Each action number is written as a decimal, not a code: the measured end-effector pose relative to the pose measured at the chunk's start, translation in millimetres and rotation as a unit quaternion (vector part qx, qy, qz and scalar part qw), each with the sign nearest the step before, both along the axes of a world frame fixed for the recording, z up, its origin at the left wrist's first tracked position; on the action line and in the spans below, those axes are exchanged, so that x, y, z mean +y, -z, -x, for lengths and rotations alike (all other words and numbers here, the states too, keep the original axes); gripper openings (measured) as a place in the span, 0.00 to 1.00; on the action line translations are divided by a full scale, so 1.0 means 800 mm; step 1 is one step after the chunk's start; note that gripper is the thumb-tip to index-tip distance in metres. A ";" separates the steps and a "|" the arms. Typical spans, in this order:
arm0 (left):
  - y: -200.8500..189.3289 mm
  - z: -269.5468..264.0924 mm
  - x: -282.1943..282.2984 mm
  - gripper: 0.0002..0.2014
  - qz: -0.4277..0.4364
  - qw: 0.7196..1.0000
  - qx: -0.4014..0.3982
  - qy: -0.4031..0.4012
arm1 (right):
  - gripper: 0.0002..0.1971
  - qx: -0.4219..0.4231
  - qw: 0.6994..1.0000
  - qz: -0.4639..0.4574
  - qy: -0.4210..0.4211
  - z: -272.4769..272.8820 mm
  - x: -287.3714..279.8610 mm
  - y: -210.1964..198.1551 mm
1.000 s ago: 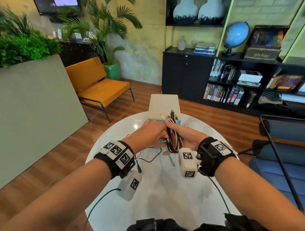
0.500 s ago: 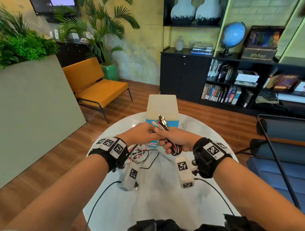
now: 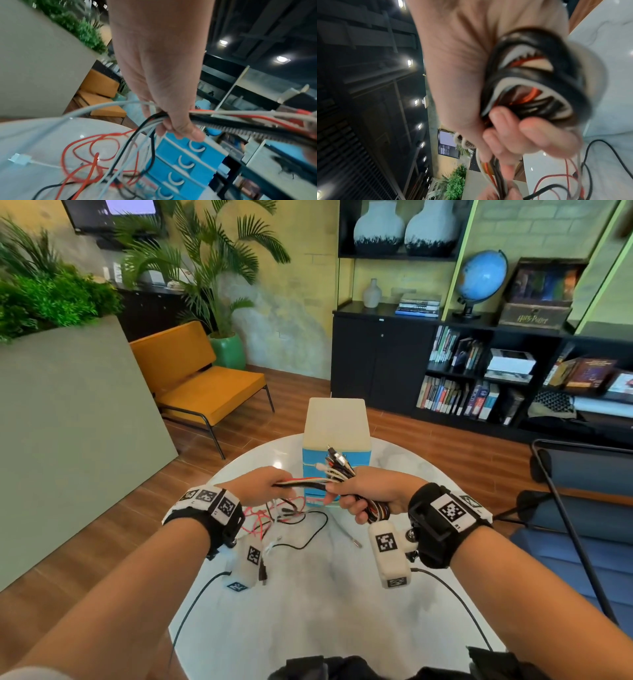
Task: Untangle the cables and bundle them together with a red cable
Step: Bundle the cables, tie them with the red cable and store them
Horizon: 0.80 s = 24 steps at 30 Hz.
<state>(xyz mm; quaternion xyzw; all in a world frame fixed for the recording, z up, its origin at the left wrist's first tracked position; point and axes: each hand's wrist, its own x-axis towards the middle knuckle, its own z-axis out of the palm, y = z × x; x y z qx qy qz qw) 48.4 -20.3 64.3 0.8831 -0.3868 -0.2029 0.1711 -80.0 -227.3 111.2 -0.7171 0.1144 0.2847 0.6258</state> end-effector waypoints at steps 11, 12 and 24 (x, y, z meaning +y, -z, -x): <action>-0.003 0.006 -0.004 0.04 -0.067 0.997 0.044 -0.001 | 0.09 -0.019 0.998 0.047 0.049 -0.004 -0.003 -0.006; -0.011 0.012 -0.013 0.03 -0.048 0.995 0.084 0.011 | 0.10 -0.017 0.998 0.049 0.042 -0.004 0.000 -0.006; -0.028 0.029 -0.029 0.17 0.118 0.939 0.320 -0.041 | 0.13 -0.057 0.995 0.010 0.078 -0.006 -0.024 -0.006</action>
